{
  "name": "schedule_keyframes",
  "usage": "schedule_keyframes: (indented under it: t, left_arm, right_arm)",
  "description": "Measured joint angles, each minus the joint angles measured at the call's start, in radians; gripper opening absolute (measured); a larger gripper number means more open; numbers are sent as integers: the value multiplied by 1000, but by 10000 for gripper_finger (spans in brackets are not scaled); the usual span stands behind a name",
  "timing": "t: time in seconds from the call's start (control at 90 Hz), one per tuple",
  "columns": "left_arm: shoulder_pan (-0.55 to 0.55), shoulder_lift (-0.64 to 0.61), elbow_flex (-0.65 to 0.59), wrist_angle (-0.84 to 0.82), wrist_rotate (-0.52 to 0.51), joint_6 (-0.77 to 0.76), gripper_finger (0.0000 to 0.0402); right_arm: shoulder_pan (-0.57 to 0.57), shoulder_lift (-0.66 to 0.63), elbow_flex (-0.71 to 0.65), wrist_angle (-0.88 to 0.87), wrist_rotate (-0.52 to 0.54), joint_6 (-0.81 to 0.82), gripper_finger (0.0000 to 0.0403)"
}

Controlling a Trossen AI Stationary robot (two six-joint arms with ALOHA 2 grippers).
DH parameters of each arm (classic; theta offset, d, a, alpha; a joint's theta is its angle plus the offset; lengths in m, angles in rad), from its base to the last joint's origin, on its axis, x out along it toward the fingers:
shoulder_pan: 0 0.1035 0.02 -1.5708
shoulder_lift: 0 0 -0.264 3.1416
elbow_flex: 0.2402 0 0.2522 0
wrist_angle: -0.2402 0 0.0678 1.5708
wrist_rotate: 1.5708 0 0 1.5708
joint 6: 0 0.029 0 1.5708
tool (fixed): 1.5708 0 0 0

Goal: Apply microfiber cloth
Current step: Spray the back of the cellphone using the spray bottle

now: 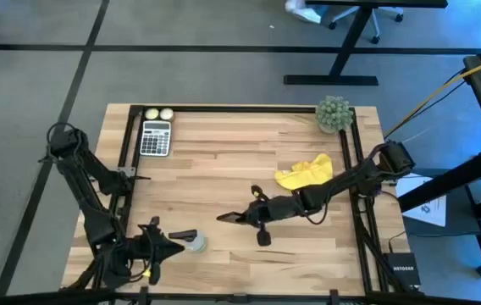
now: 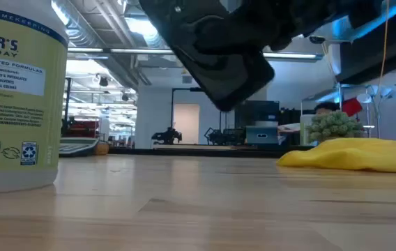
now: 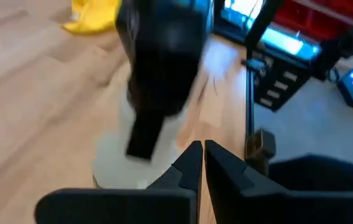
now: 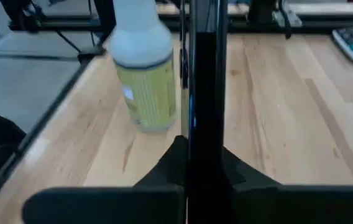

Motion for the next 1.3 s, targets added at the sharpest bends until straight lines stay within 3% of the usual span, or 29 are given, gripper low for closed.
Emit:
schedule_keyframes:
  t: [0.167,0.389,0.589,0.789,1.089,1.3]
  left_arm:
    - [2,-25,0,-28,-27,6,0]
    - [34,-29,0,-211,-58,-75,0]
    - [114,-29,0,-253,-57,-55,0]
    - [174,-29,0,-254,-53,-17,0]
    - [176,-29,0,-252,-37,0,0]
    - [142,-66,0,-251,-27,23,0]
  right_arm:
    - [16,66,1,54,-12,3,3]
    - [4,183,28,211,-61,-16,3]
    - [-18,257,158,135,-81,-95,3]
    - [-25,283,268,-57,-110,-135,3]
    - [-28,254,298,-151,-88,-160,3]
    - [-29,168,297,-256,-59,-161,3]
